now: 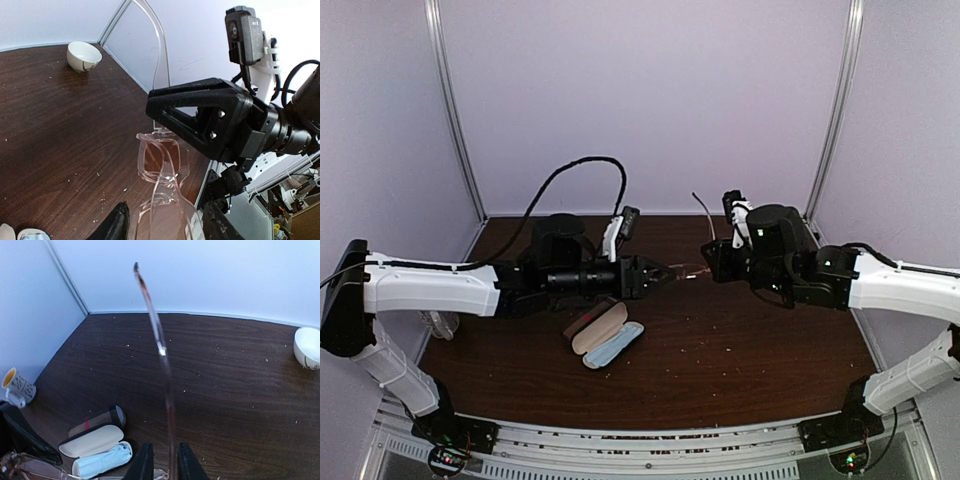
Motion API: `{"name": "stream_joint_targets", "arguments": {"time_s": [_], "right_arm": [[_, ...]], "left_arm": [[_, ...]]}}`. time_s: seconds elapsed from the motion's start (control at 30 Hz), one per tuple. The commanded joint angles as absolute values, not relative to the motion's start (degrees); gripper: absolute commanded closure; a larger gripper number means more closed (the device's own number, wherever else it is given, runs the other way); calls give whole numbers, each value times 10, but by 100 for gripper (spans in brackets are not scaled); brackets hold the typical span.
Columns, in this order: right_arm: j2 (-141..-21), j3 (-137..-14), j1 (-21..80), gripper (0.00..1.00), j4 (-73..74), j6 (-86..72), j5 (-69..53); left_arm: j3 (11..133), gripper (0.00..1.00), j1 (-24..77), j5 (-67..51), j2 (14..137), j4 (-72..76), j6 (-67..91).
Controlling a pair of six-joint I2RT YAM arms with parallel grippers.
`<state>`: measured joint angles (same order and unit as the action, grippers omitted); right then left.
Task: Organize the sunglasses
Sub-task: Pass from the right arm to the left, then fold the right temple of the sunglasses with the sunglasses.
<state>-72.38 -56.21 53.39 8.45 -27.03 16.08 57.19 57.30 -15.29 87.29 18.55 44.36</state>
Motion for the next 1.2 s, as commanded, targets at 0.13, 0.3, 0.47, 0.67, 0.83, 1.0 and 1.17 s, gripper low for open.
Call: {"name": "stream_joint_targets", "arguments": {"time_s": [0.13,0.3,0.47,0.67,0.83,1.0,1.17], "right_arm": [[-706,-572,535,53,108,-238,138],[-675,-573,523,42,130,-219,93],[-626,-555,483,34,144,-212,-1],[-585,-547,431,32,160,-214,-95],[-561,-552,380,33,154,-249,-112],[-565,-570,338,36,173,-278,-79],[-595,-560,309,39,172,-323,-90]], "left_arm": [[589,77,570,-161,877,169,363],[594,77,567,-157,884,149,331],[593,77,558,-159,891,138,293],[599,78,555,-129,895,97,224],[580,79,553,-106,889,96,194],[555,79,552,-110,879,117,175],[538,80,553,-109,872,124,153]]}}
